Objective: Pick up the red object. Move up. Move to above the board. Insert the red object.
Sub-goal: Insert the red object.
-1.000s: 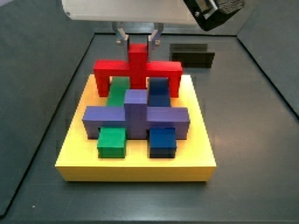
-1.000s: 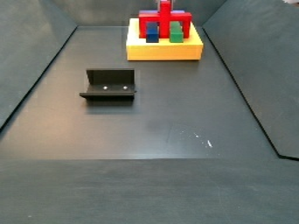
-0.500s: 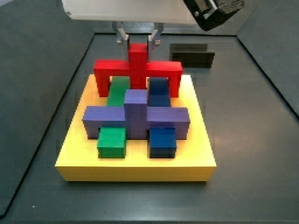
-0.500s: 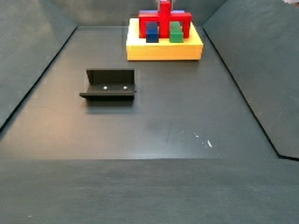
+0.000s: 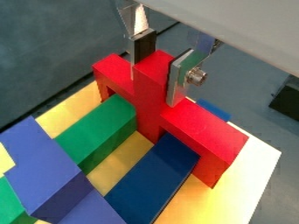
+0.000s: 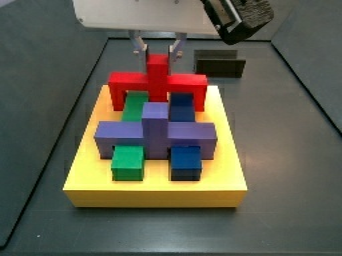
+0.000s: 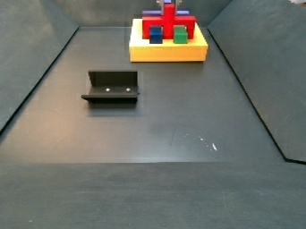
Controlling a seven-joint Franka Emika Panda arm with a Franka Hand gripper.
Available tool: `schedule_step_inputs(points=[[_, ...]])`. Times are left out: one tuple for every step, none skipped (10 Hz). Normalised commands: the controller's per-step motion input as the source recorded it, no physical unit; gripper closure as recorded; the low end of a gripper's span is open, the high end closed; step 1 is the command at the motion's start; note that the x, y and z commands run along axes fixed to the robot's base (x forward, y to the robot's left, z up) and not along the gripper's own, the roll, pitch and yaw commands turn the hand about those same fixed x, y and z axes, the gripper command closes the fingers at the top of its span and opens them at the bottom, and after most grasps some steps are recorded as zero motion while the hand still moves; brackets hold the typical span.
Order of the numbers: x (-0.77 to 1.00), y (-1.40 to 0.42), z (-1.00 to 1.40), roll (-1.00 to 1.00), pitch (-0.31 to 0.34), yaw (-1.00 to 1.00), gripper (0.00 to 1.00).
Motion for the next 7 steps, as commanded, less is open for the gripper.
schedule_step_inputs(points=[[-0.26, 0.00, -0.68, 0.00, -0.283, 0.06, 1.00], [-0.22, 0.00, -0.71, 0.00, -0.281, 0.08, 1.00], [-0.19, 0.00, -0.80, 0.06, -0.237, 0.05, 1.00], [-0.06, 0.00, -0.80, 0.19, -0.079, 0.00, 1.00], [0.00, -0.02, -0.81, 0.25, 0.000, 0.00, 1.00], [0.00, -0.05, -0.79, 0.26, 0.000, 0.00, 1.00], [0.09, -0.08, -0.82, 0.28, 0.000, 0.00, 1.00]])
